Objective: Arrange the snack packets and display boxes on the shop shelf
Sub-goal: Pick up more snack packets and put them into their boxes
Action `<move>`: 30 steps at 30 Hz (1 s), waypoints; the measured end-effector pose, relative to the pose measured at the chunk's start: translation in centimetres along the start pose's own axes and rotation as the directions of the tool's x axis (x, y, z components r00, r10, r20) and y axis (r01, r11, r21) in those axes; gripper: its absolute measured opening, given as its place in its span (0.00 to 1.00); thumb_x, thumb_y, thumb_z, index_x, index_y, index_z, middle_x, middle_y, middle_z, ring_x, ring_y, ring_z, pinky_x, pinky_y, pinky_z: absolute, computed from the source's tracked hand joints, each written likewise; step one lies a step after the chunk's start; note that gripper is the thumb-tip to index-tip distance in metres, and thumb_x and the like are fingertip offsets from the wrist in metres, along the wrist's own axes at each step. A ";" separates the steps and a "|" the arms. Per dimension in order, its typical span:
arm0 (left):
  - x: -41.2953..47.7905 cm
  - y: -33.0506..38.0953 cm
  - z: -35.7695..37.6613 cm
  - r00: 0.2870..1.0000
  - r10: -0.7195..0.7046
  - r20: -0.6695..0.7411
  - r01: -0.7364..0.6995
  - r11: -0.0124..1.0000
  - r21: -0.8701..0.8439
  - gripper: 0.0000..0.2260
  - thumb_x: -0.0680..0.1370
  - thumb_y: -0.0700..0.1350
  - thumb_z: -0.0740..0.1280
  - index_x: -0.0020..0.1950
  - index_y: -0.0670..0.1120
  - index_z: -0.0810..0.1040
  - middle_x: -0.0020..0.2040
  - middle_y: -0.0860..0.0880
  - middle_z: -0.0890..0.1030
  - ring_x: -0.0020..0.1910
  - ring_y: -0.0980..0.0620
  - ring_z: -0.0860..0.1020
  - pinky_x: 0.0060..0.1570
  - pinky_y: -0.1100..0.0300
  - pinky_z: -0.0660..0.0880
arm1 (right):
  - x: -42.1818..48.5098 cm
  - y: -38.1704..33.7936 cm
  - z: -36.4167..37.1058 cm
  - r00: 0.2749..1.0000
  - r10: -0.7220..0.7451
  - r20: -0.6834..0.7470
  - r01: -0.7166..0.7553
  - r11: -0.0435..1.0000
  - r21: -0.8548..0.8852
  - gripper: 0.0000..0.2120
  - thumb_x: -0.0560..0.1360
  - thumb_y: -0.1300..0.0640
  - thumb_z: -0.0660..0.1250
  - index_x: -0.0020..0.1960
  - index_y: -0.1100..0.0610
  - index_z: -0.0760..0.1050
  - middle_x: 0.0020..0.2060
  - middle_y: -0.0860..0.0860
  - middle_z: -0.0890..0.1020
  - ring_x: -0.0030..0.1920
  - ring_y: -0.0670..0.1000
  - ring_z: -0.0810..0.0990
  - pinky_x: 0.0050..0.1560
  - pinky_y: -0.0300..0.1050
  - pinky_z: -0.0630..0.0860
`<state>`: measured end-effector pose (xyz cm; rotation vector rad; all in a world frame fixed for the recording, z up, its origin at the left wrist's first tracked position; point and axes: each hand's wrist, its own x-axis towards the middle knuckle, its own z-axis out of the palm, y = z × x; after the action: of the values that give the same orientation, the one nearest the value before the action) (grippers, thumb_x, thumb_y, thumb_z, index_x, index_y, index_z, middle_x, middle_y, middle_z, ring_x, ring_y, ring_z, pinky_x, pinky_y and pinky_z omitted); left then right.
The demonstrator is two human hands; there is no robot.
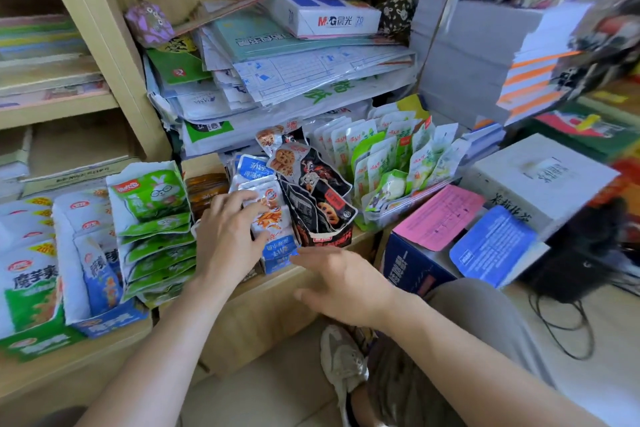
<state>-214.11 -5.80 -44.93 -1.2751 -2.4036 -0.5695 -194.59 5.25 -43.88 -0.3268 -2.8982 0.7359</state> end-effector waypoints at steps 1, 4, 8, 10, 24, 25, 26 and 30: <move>0.0 0.1 0.0 1.000 -0.001 0.001 0.001 1.000 0.013 0.18 0.69 0.47 0.79 0.57 0.46 0.85 0.62 0.49 0.80 0.59 0.44 0.74 0.55 0.47 0.76 | -0.5 0.4 -1.2 0.999 0.032 -0.037 -0.030 0.999 0.039 0.23 0.75 0.49 0.69 0.70 0.51 0.74 0.67 0.49 0.77 0.69 0.49 0.73 0.67 0.49 0.72; -0.4 0.4 -0.1 1.000 -0.001 0.006 0.001 0.999 0.051 0.20 0.70 0.48 0.78 0.62 0.46 0.83 0.64 0.48 0.79 0.60 0.42 0.74 0.55 0.45 0.76 | -1.7 2.2 -4.8 0.976 0.156 -0.149 -0.129 0.976 0.176 0.17 0.76 0.50 0.70 0.64 0.52 0.80 0.56 0.47 0.84 0.56 0.46 0.80 0.58 0.43 0.77; -1.1 1.7 -0.9 0.988 0.014 -0.155 -0.010 1.000 0.028 0.23 0.69 0.45 0.78 0.64 0.45 0.81 0.62 0.46 0.79 0.61 0.40 0.73 0.57 0.43 0.73 | -2.7 6.2 -8.6 0.908 0.297 -0.296 -0.241 0.947 0.210 0.09 0.75 0.56 0.71 0.54 0.55 0.84 0.44 0.47 0.86 0.45 0.46 0.83 0.52 0.45 0.79; -1.2 3.6 -1.5 0.961 0.074 -0.268 -0.078 0.997 -0.005 0.17 0.72 0.43 0.75 0.61 0.44 0.83 0.60 0.45 0.81 0.60 0.40 0.74 0.57 0.44 0.73 | -3.0 9.2 -10.2 0.856 0.364 -0.367 -0.309 0.930 0.201 0.07 0.74 0.59 0.72 0.51 0.56 0.85 0.41 0.48 0.86 0.42 0.46 0.82 0.52 0.47 0.79; 7.1 21.2 4.4 0.877 0.416 0.239 -0.374 0.905 -0.203 0.18 0.80 0.50 0.66 0.69 0.50 0.77 0.65 0.50 0.79 0.65 0.48 0.75 0.66 0.52 0.72 | -4.6 23.2 -8.0 0.909 0.270 -0.318 -0.331 0.931 -0.155 0.32 0.77 0.40 0.64 0.78 0.41 0.57 0.79 0.43 0.56 0.76 0.54 0.61 0.72 0.60 0.61; 8.0 21.5 5.2 0.858 0.432 0.278 -0.398 0.901 -0.173 0.18 0.81 0.51 0.65 0.71 0.50 0.75 0.67 0.51 0.78 0.66 0.49 0.74 0.67 0.52 0.71 | -4.7 23.5 -7.6 0.904 0.254 -0.343 -0.319 0.936 -0.147 0.32 0.77 0.40 0.64 0.78 0.41 0.58 0.79 0.44 0.57 0.76 0.53 0.62 0.72 0.59 0.62; 8.8 21.5 5.8 0.834 0.451 0.317 -0.432 0.892 -0.132 0.19 0.81 0.52 0.65 0.72 0.52 0.74 0.68 0.51 0.77 0.67 0.49 0.72 0.67 0.52 0.69 | -4.6 23.8 -7.5 0.900 0.241 -0.363 -0.306 0.943 -0.132 0.31 0.76 0.41 0.65 0.77 0.42 0.60 0.79 0.44 0.58 0.75 0.53 0.63 0.72 0.59 0.62; 11.5 20.9 6.9 0.752 0.447 0.485 -0.497 0.867 -0.029 0.18 0.83 0.60 0.57 0.71 0.60 0.74 0.70 0.58 0.75 0.69 0.46 0.66 0.65 0.49 0.60 | -4.4 24.2 -7.3 0.887 0.227 -0.402 -0.276 0.959 -0.067 0.30 0.75 0.42 0.67 0.75 0.44 0.64 0.77 0.45 0.62 0.74 0.51 0.64 0.70 0.57 0.62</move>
<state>-203.50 16.34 -41.42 -2.0828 -2.2628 0.0336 -184.77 28.27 -49.57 -0.7825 -2.5462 0.4565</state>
